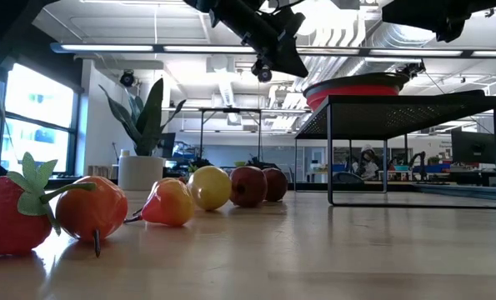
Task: Pick & Place Fruit
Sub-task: Put the pear into the strainer bowl on the shelf, then put the strawberry into the strainer bowl on the shelf
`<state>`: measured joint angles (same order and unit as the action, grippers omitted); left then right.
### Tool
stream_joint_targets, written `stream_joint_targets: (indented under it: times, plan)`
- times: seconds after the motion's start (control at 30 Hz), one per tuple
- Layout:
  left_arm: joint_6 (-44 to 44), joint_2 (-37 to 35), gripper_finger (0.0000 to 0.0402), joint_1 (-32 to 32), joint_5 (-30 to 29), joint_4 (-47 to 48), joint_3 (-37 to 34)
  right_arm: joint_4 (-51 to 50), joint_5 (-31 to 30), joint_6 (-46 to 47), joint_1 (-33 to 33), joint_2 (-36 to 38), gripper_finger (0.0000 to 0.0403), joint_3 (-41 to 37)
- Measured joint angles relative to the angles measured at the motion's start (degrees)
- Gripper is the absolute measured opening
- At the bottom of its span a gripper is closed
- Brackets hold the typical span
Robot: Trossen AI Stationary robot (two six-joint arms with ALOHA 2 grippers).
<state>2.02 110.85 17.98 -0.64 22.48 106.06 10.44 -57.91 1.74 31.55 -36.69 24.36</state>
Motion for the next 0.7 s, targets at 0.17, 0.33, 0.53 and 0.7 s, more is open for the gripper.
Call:
stream_joint_targets:
  times: [0.17,0.33,0.53,0.7]
  plan:
    - [-0.08,0.0,0.0034,0.0,0.0,-0.21,0.0,0.0,0.0,0.04,0.0,-0.01,0.0081,0.0]
    - [-0.09,-0.8,0.0049,0.0,0.47,-1.42,0.0,0.0,0.0,0.02,0.0,-0.01,0.0081,0.0]
    - [-6.43,-4.7,0.0041,-0.19,8.56,4.75,0.07,-0.27,1.2,0.02,0.0,0.01,0.0081,0.0]
    - [-7.88,-6.65,0.0022,-1.29,14.44,14.55,0.05,-0.35,2.92,-0.06,0.0,-0.02,0.0081,-0.02]
